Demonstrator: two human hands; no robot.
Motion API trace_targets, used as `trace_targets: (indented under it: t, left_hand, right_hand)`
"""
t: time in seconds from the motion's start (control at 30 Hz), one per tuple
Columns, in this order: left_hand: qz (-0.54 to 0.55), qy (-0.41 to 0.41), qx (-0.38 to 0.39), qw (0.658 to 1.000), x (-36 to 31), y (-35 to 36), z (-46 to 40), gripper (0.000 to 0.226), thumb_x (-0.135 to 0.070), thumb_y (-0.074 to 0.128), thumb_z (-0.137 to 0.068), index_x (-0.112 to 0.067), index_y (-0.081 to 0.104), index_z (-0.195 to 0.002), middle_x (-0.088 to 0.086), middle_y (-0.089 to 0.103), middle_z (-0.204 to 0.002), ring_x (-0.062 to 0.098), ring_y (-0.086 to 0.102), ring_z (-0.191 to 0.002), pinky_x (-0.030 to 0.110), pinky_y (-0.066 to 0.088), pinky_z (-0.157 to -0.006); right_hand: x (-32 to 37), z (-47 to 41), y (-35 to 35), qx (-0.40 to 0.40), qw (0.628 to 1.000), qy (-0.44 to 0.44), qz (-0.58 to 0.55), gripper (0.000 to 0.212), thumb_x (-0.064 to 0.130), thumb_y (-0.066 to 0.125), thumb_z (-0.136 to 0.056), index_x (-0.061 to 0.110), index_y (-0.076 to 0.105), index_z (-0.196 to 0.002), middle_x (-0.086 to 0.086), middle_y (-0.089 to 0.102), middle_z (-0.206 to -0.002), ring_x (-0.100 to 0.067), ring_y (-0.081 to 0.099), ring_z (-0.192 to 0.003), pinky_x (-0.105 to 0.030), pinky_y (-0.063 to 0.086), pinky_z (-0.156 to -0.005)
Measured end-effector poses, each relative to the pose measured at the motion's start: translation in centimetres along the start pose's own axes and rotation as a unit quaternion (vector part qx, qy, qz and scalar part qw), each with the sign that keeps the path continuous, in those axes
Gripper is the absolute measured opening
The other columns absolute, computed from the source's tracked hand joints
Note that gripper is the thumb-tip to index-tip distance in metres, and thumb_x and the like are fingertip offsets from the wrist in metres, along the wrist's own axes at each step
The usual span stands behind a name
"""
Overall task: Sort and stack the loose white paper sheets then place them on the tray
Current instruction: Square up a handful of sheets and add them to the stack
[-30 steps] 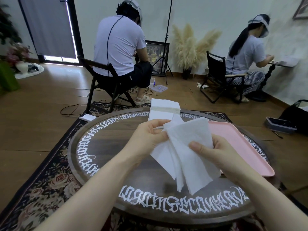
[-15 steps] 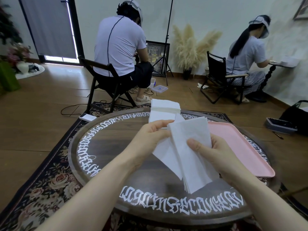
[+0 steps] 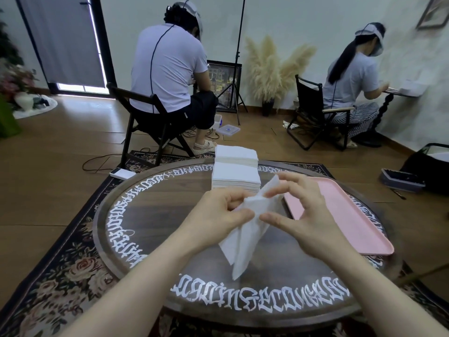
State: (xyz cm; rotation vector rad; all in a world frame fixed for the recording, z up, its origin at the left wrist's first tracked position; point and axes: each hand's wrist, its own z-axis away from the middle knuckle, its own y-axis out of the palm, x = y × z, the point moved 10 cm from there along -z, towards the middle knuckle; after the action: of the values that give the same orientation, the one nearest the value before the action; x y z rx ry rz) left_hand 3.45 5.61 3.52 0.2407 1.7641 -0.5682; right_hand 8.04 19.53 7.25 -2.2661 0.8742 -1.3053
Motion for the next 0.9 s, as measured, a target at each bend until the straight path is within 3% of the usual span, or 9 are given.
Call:
trace_targets:
  t: [0.07,0.13,0.23,0.3,0.4,0.5,0.63,0.73,0.9]
  left_hand:
    - [0.007,0.002,0.01,1.0,-0.2,0.3,0.1,0.025,-0.004,0.066,-0.087,-0.02,0.073,-0.105,0.01,0.076,-0.1,0.028,0.071,-0.097,0.051,0.052,-0.092]
    - [0.008,0.009,0.011,1.0,-0.3,0.1,0.1,0.023,0.0,0.066,-0.089,-0.013,0.073,-0.107,0.01,0.075,-0.104,0.027,0.069,-0.101,0.054,0.05,-0.097]
    - [0.019,0.024,0.006,1.0,-0.9,-0.4,0.1,0.028,0.004,0.065,-0.089,-0.021,0.076,-0.093,0.007,0.076,-0.097,0.015,0.067,-0.089,0.042,0.052,-0.09]
    - [0.056,0.035,0.0,0.998,-1.3,-0.6,0.1,0.035,0.009,0.063,-0.088,-0.023,0.076,-0.086,0.003,0.077,-0.088,0.009,0.068,-0.081,0.031,0.054,-0.078]
    - [0.131,0.028,-0.012,0.991,-1.2,-0.9,0.1,0.028,0.011,0.061,-0.088,-0.015,0.072,-0.09,0.0,0.076,-0.081,0.007,0.07,-0.074,0.019,0.054,-0.067]
    - [0.157,0.005,-0.019,0.987,-0.9,-1.1,0.0,0.02,-0.004,0.068,-0.086,-0.013,0.069,-0.104,0.004,0.076,-0.085,0.012,0.07,-0.074,0.022,0.055,-0.067]
    - [0.129,-0.072,0.008,0.989,0.5,-0.7,-0.1,0.043,-0.046,0.075,-0.075,-0.018,0.072,-0.108,0.003,0.069,-0.081,0.014,0.059,-0.062,0.019,0.043,-0.052]
    - [0.093,-0.078,0.015,0.993,1.1,-0.3,0.1,0.033,-0.036,0.071,-0.084,-0.006,0.074,-0.097,0.006,0.066,-0.075,0.019,0.056,-0.062,0.021,0.039,-0.05]
    - [0.113,-0.07,-0.115,0.984,1.7,-2.8,0.1,0.034,-0.02,0.061,-0.096,0.014,0.065,-0.093,0.017,0.059,-0.081,0.023,0.048,-0.074,0.035,0.035,-0.067]
  right_hand:
    - [-0.6,0.0,0.4,0.012,1.0,0.025,-0.013,0.035,0.053,0.074,-0.06,0.04,0.062,-0.09,0.018,0.054,-0.126,-0.008,0.041,-0.127,-0.037,0.029,-0.106]
    - [-1.0,-0.1,0.1,0.007,0.999,0.038,-0.035,0.037,0.049,0.075,-0.059,0.036,0.062,-0.091,0.015,0.056,-0.127,-0.008,0.044,-0.125,-0.024,0.031,-0.101]
    - [-1.9,-0.3,-0.1,0.02,0.992,0.063,-0.111,0.032,0.037,0.081,-0.059,0.026,0.066,-0.086,0.011,0.063,-0.115,-0.002,0.054,-0.109,-0.008,0.036,-0.085]
    - [-2.9,-0.1,0.8,0.066,0.97,0.099,-0.211,0.034,0.024,0.086,-0.061,0.017,0.069,-0.088,0.005,0.07,-0.099,-0.008,0.063,-0.092,-0.012,0.046,-0.078]
    - [-4.2,0.9,2.9,0.142,0.928,0.167,-0.3,0.047,0.016,0.087,-0.064,0.008,0.071,-0.107,-0.006,0.075,-0.106,-0.02,0.071,-0.099,-0.027,0.058,-0.079]
    - [-4.9,0.9,2.9,0.117,0.929,0.177,-0.302,0.042,0.022,0.077,-0.069,0.01,0.07,-0.109,-0.006,0.075,-0.108,-0.022,0.071,-0.103,-0.03,0.058,-0.085]
    - [-3.4,0.5,2.1,0.097,0.956,0.107,-0.257,0.024,0.022,0.072,-0.073,0.022,0.072,-0.097,0.003,0.076,-0.095,-0.008,0.07,-0.087,-0.018,0.054,-0.073]
    - [-2.1,0.8,2.8,0.131,0.965,0.078,-0.215,0.019,0.027,0.07,-0.076,0.03,0.072,-0.094,0.013,0.075,-0.091,0.002,0.067,-0.083,-0.01,0.048,-0.068]
    - [-2.6,0.3,1.8,0.066,0.982,0.058,-0.167,0.02,0.027,0.068,-0.078,0.031,0.067,-0.097,0.008,0.065,-0.103,-0.004,0.063,-0.094,-0.017,0.046,-0.081]
